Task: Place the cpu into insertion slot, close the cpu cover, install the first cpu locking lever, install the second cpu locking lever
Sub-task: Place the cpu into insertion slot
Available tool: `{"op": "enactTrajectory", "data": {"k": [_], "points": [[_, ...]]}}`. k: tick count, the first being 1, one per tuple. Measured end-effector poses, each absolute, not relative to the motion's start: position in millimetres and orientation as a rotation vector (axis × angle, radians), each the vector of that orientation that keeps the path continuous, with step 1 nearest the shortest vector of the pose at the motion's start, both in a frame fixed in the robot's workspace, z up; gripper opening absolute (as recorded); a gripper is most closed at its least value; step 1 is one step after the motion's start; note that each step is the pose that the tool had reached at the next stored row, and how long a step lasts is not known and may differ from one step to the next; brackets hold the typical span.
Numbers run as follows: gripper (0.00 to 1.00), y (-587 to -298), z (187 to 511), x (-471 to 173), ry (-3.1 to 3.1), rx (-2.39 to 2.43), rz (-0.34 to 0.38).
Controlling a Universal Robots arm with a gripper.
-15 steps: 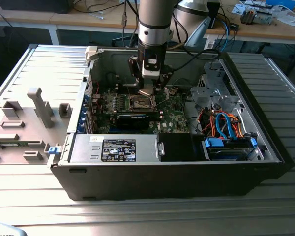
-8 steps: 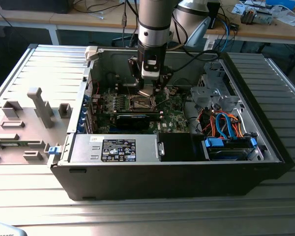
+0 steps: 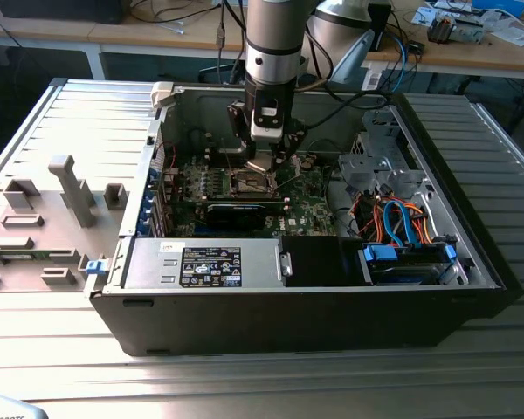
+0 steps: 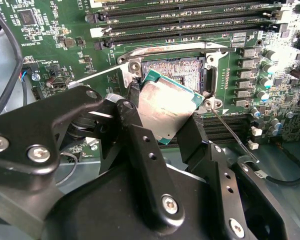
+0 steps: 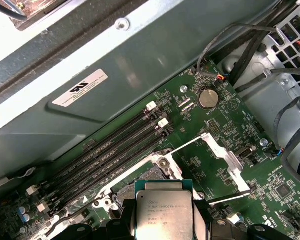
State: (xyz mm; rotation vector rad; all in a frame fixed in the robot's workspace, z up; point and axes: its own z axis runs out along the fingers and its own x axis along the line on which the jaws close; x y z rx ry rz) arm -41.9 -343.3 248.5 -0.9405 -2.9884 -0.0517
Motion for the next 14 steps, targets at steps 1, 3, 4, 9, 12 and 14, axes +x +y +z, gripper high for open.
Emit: {"op": "enactTrajectory", "data": {"k": [1,3,4,9,12,14], "points": [[0.54,-343.3,248.5,-41.9,-2.988,-0.941,-0.052],[0.54,-343.3,248.5,-41.9,-2.988,-0.943,-0.052],[0.54,-343.3,248.5,-41.9,-2.987,-0.946,-0.052],[0.54,-343.3,248.4,-41.9,-2.979,-0.971,-0.052],[0.54,-343.3,248.3,-41.9,-2.971,-0.996,-0.052],[0.54,-343.3,248.3,-41.9,-2.967,-1.008,-0.052]]}}
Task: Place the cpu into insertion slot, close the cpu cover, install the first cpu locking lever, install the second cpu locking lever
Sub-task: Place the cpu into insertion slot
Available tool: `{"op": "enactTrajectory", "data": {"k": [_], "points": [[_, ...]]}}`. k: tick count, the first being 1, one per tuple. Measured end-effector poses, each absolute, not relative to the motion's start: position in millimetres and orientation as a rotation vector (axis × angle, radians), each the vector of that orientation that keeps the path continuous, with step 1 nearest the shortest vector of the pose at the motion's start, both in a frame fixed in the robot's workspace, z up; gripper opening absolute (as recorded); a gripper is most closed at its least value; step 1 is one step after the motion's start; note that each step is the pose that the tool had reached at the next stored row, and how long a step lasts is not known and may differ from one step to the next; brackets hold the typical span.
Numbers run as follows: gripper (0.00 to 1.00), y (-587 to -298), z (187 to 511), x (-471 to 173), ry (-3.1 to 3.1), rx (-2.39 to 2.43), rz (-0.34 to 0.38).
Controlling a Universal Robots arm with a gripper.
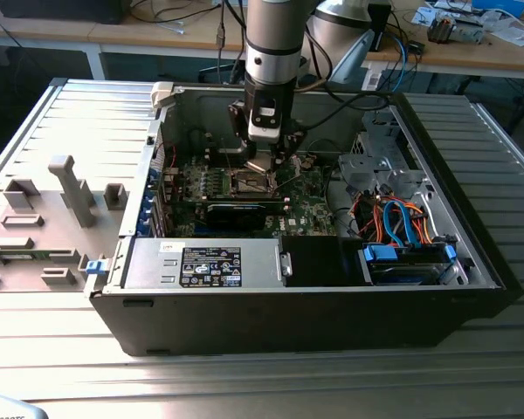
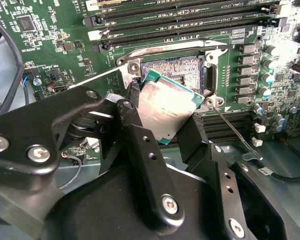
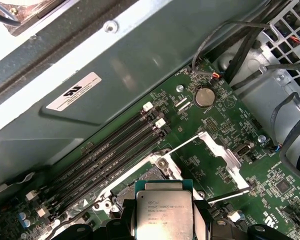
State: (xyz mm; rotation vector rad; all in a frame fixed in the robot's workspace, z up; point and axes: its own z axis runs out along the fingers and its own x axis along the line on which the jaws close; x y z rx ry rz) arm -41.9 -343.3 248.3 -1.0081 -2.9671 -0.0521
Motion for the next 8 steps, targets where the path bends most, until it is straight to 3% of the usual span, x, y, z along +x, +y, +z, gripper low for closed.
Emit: {"op": "enactTrajectory", "data": {"k": [8], "points": [[0.54,-343.3,247.9,-41.9,-2.956,-1.042,-0.052]]}}
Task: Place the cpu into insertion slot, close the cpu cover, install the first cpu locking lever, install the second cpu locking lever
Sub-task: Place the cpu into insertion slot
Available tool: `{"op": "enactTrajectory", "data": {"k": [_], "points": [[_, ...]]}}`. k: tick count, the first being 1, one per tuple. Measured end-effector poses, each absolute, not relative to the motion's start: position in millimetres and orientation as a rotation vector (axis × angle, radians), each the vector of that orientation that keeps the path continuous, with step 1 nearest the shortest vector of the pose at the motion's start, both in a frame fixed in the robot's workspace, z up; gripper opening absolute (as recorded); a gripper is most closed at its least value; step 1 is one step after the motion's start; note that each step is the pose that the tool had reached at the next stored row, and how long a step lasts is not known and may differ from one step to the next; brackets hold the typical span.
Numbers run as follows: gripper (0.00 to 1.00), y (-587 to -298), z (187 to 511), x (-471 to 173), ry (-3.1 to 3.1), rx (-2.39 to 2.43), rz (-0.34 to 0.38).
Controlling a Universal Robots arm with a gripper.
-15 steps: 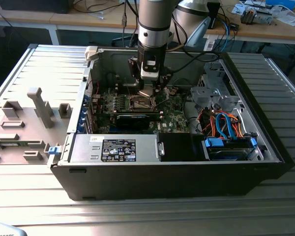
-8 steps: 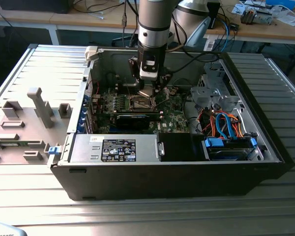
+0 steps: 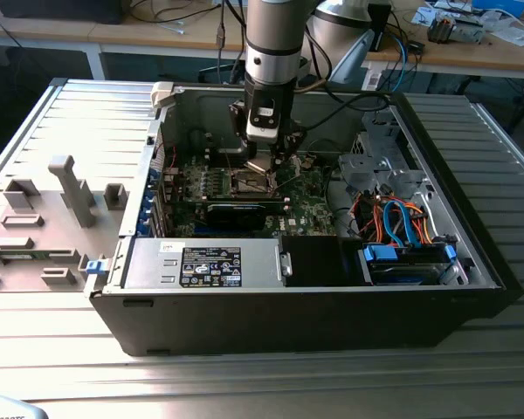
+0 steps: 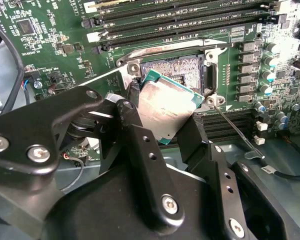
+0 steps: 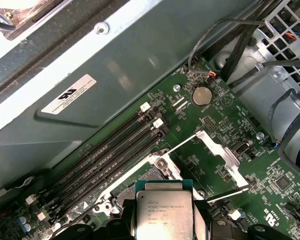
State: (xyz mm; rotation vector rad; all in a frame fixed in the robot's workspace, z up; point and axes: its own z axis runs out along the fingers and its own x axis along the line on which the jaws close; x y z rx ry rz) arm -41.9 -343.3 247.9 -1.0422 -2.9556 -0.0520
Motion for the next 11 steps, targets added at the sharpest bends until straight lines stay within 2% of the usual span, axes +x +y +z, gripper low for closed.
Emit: {"op": "enactTrajectory", "data": {"k": [11], "points": [[0.54,-343.3,247.3,-41.9,-2.946,-1.072,-0.052]]}}
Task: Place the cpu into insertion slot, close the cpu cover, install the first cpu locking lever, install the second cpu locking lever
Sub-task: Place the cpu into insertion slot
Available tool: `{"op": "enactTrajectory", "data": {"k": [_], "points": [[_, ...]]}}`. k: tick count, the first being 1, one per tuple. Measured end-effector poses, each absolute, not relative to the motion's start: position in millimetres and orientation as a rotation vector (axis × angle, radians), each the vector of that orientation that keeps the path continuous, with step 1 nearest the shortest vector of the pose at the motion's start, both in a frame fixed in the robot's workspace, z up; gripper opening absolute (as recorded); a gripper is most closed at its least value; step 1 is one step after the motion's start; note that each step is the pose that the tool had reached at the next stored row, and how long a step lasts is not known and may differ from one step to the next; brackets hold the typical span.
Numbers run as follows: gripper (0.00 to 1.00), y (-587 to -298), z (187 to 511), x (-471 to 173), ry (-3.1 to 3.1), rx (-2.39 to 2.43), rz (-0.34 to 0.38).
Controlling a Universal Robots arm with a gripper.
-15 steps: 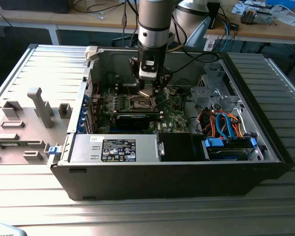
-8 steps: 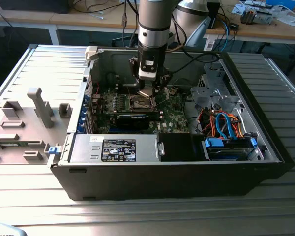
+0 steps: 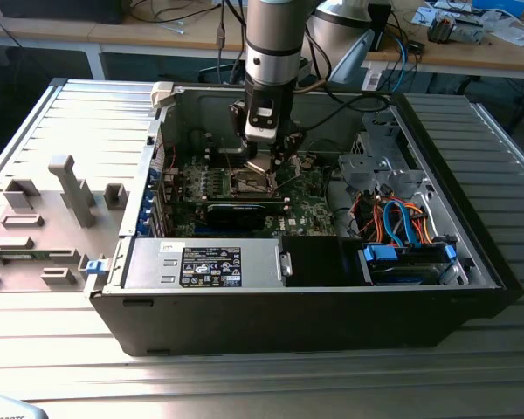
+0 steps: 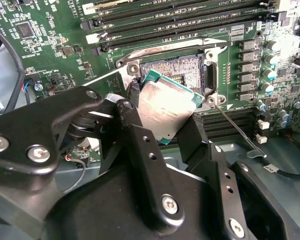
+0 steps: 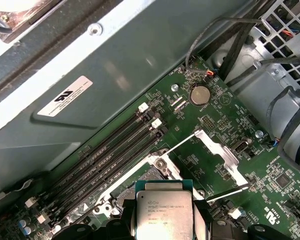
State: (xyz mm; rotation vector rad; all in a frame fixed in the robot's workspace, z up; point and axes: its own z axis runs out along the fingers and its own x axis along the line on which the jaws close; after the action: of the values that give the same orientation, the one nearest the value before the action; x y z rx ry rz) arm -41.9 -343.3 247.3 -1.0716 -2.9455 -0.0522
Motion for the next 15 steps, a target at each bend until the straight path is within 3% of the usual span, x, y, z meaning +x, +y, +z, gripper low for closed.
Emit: {"op": "enactTrajectory", "data": {"k": [15], "points": [[0.54,-343.3,246.7,-41.9,-2.934,-1.104,-0.052]]}}
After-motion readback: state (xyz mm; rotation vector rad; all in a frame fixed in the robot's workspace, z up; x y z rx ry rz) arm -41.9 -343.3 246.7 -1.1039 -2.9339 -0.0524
